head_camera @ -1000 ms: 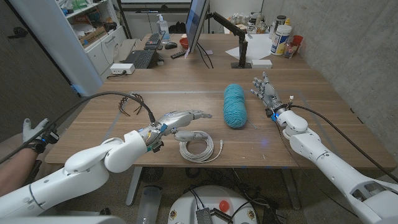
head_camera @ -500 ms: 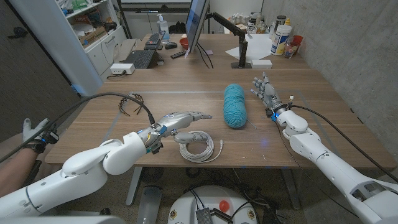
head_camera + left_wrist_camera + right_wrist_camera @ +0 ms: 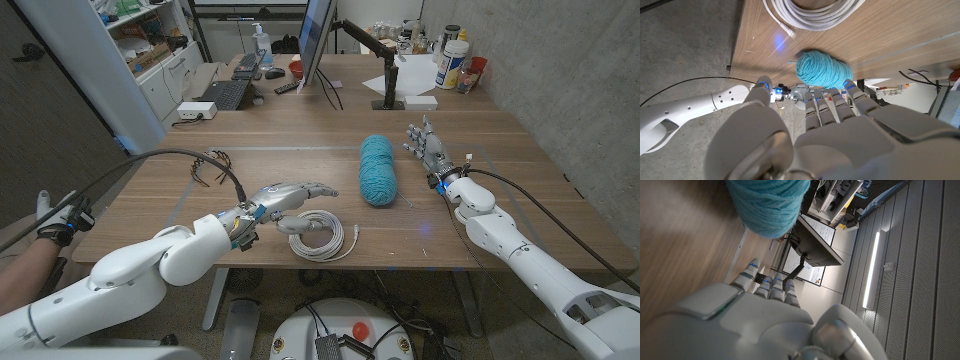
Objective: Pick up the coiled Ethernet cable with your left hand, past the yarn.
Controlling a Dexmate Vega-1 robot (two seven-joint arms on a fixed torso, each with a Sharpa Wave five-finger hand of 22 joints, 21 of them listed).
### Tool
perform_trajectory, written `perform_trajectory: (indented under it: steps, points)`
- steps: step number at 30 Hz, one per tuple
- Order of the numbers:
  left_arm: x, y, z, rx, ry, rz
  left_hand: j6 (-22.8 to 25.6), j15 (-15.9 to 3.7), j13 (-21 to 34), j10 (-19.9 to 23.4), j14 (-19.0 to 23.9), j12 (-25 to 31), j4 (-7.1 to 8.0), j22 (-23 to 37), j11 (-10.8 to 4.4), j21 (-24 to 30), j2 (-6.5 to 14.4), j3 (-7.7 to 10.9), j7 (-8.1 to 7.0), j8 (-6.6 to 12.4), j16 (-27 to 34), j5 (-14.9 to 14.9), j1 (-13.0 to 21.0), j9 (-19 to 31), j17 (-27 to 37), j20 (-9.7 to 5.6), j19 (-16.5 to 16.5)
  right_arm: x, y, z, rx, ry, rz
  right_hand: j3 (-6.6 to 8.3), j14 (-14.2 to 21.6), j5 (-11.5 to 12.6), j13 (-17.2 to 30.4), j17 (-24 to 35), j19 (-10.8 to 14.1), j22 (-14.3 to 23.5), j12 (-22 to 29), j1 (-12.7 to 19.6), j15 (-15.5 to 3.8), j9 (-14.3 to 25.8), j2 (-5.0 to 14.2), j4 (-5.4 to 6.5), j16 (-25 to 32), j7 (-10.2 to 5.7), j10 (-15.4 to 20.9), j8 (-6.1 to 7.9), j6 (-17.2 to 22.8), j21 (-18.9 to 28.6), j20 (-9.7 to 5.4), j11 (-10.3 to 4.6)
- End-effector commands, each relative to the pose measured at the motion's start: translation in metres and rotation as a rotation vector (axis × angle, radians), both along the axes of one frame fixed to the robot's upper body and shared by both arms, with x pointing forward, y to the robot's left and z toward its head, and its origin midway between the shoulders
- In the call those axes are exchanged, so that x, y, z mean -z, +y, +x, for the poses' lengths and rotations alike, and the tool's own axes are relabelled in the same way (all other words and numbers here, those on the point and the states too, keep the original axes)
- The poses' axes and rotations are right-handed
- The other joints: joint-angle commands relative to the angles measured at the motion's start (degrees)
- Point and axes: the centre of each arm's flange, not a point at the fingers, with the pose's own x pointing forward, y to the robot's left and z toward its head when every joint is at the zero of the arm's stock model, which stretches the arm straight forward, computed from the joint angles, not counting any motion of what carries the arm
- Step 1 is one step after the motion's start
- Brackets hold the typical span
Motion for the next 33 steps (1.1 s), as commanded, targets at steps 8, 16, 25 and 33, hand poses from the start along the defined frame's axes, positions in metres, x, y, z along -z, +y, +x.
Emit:
perform_trajectory:
  steps: [8, 16, 25, 33]
  points:
    - [0.003, 0.006, -0.012, -0.034, 0.025, 0.029, 5.2, -3.21, 0.4, 1.2, 1.3, 0.4, 0.24, 0.2, -0.02, 0.1, 0.4, -0.35, 0.38, 2.08, 0.0, -0.1, 0.0, 0.6, 0.1, -0.21, 0.3, 0.001, 0.0, 0.0, 0.001, 0.002, -0.004, -0.2, -0.5, 0.5, 0.0, 0.1, -0.1, 0.2, 0.4, 0.2, 0.11, 0.1, 1.88, 0.12, 0.4, -0.24, -0.3, 0.2, -0.2, 0.5, -0.25, 0.06]
    - [0.005, 0.011, -0.016, -0.053, 0.05, 0.041, 6.0, -3.5, 0.5, 3.7, 2.9, 1.2, 0.26, 0.1, -0.37, 0.4, 0.4, -0.49, 0.52, 2.26, 0.5, -0.1, -0.1, 0.7, 0.1, -0.46, 1.1, 0.001, 0.0, 0.0, 0.002, 0.001, -0.002, -0.22, -0.5, 0.5, 0.0, 0.1, 0.0, 0.2, 0.4, 0.2, 0.08, 0.1, 1.9, 0.12, 0.4, -0.24, -0.3, 0.2, -0.2, 0.5, -0.22, 0.03]
    - [0.011, 0.011, -0.019, -0.067, 0.078, 0.059, 6.2, -3.76, 0.6, 4.3, 4.3, 1.4, 0.39, 0.2, -0.58, 1.0, 0.5, -0.62, 0.52, 2.17, 0.9, -0.2, -0.3, 0.8, 0.1, -1.07, 2.9, 0.001, 0.0, 0.0, 0.003, 0.0, -0.002, -0.24, -0.5, 0.5, 0.0, 0.1, 0.0, 0.2, 0.5, 0.2, 0.05, 0.1, 1.91, 0.12, 0.4, -0.24, -0.3, 0.21, -0.2, 0.5, -0.22, 0.06]
    - [0.012, 0.012, -0.02, -0.063, 0.097, 0.068, 6.0, -3.88, 0.8, 4.1, 5.5, 1.2, 0.35, 0.4, -0.74, 1.6, 1.0, -0.36, 0.51, 2.02, 1.2, -0.1, -0.1, 0.9, 0.3, -1.09, 4.5, 0.001, 0.0, 0.0, 0.005, 0.001, -0.001, -0.26, -0.5, 0.5, 0.0, 0.1, 0.0, 0.2, 0.5, 0.2, 0.03, 0.1, 1.92, 0.12, 0.4, -0.26, -0.3, 0.22, -0.2, 0.5, -0.21, 0.01]
